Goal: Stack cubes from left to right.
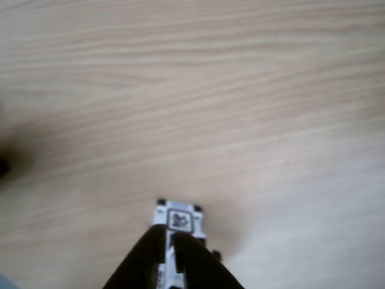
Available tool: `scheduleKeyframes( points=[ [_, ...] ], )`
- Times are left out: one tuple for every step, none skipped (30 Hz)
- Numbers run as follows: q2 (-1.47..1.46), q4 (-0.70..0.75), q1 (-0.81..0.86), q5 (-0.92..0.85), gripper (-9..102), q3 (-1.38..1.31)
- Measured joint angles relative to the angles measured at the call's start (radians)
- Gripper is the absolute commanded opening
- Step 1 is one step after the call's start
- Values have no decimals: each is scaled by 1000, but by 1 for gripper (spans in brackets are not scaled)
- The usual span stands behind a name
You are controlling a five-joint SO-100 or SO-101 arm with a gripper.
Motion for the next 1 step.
scheduleKeyframes(
  points=[
    [0, 0, 0, 6, 0, 0]
  ],
)
